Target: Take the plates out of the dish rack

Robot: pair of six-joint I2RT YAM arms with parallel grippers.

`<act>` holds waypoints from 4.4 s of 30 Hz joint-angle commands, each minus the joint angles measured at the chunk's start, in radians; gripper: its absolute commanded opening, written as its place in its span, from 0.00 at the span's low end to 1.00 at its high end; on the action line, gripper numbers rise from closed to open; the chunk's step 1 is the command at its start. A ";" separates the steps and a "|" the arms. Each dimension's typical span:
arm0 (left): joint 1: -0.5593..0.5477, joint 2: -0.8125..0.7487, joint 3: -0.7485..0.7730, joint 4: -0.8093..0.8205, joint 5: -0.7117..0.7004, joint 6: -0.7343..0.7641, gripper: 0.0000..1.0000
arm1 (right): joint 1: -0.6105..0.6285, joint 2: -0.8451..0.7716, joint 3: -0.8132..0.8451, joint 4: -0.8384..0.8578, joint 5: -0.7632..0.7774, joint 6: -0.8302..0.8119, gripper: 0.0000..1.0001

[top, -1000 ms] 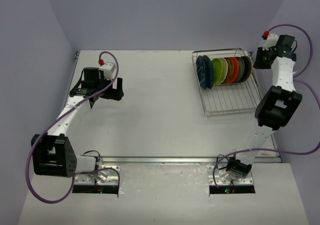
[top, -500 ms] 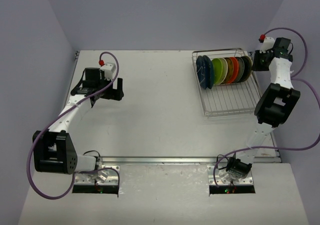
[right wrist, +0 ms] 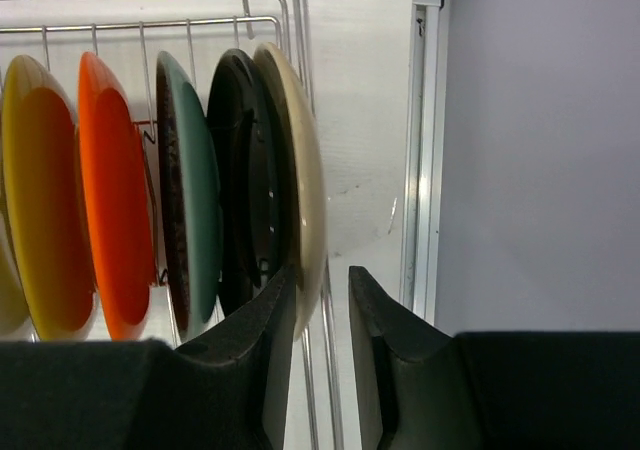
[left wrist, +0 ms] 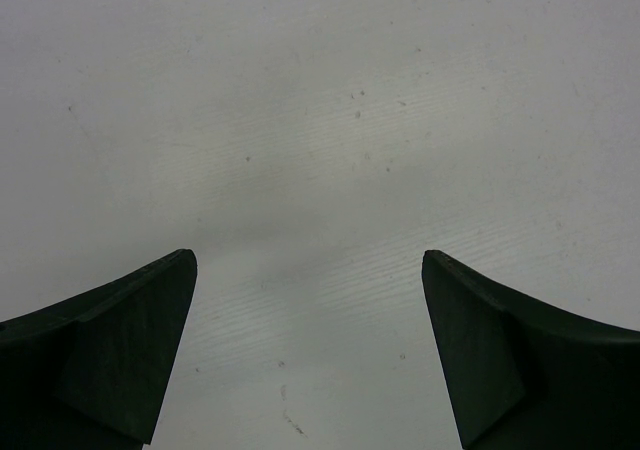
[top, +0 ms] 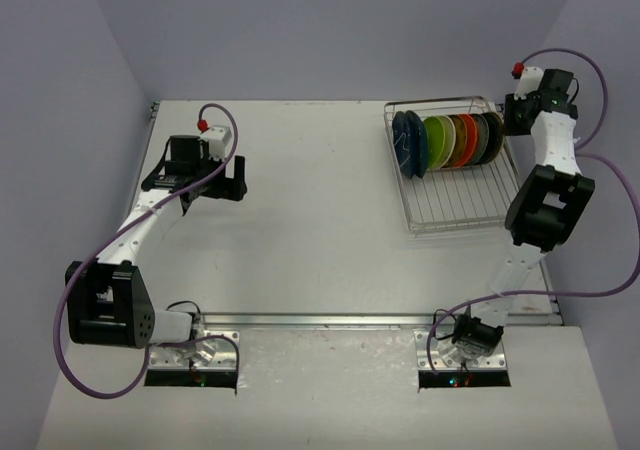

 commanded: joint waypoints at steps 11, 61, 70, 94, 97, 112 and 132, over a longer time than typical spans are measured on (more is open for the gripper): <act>-0.003 0.002 0.013 0.037 -0.019 -0.007 0.94 | 0.083 0.051 0.023 0.085 0.168 -0.027 0.17; -0.076 -0.200 0.102 0.186 0.563 -0.230 0.89 | 0.570 -0.654 -0.454 0.054 -0.668 0.258 0.00; -0.198 -0.100 0.156 0.120 0.512 -0.220 0.66 | 0.808 -0.598 -0.409 0.098 -0.639 0.319 0.00; 0.295 0.246 0.226 0.103 0.600 -0.282 0.00 | 0.728 -0.514 -0.394 0.085 -0.422 0.458 0.99; 0.393 0.389 0.322 0.102 0.488 -0.280 0.00 | 0.658 -0.533 -0.428 0.082 -0.414 0.474 0.99; 0.515 0.817 0.568 0.127 0.230 -0.260 0.00 | 0.507 -0.645 -0.572 0.044 -0.386 0.382 0.99; 0.515 0.843 0.567 0.059 0.026 -0.148 0.42 | 0.499 -0.655 -0.543 0.022 -0.177 0.331 0.99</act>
